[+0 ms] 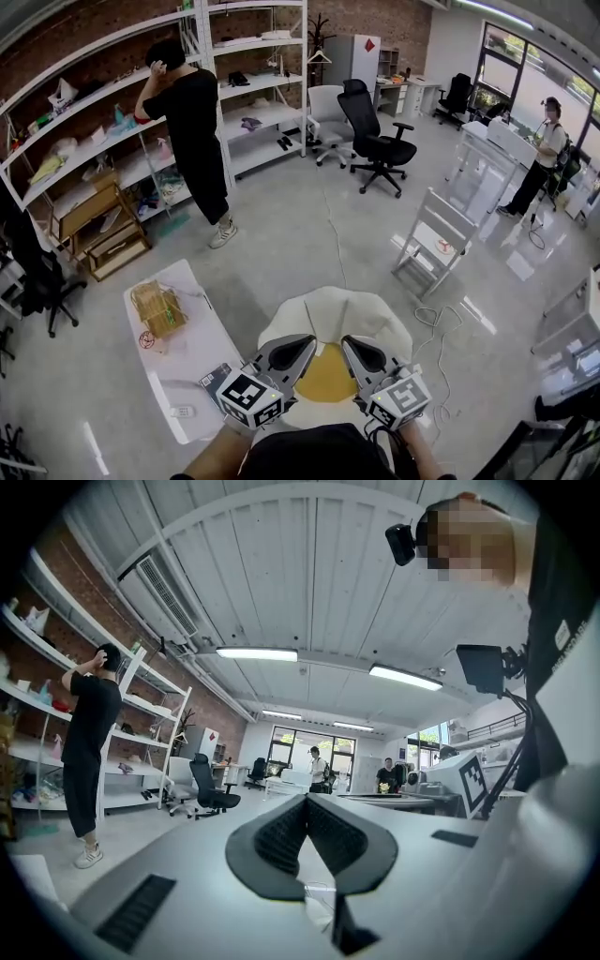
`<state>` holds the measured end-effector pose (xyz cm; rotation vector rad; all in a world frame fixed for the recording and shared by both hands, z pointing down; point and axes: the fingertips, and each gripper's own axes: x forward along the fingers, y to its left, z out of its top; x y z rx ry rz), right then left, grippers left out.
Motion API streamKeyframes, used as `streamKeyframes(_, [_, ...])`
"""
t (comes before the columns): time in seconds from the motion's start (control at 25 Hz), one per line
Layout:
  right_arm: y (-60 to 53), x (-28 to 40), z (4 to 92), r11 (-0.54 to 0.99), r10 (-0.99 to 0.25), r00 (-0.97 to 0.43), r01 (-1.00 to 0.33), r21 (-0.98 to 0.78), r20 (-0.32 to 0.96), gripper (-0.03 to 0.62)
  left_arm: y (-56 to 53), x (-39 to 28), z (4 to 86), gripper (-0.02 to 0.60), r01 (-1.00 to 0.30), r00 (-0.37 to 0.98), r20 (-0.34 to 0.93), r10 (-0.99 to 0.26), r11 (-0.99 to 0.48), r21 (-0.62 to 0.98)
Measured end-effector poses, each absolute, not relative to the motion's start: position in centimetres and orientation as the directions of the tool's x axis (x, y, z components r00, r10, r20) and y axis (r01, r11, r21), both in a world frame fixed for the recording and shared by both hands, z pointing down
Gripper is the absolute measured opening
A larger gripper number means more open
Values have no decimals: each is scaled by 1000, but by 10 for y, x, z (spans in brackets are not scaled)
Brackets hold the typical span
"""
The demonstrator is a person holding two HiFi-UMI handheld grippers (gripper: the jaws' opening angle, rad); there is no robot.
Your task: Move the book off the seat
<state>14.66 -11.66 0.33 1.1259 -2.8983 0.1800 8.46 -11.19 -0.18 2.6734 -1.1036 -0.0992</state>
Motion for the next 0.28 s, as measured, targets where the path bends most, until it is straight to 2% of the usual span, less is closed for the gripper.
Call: streamKeyframes(0.28, [-112,148,8,728,-671,-738,-675,-120,75,17,-107,82,4,5,-696,699,40,-714,-667,264])
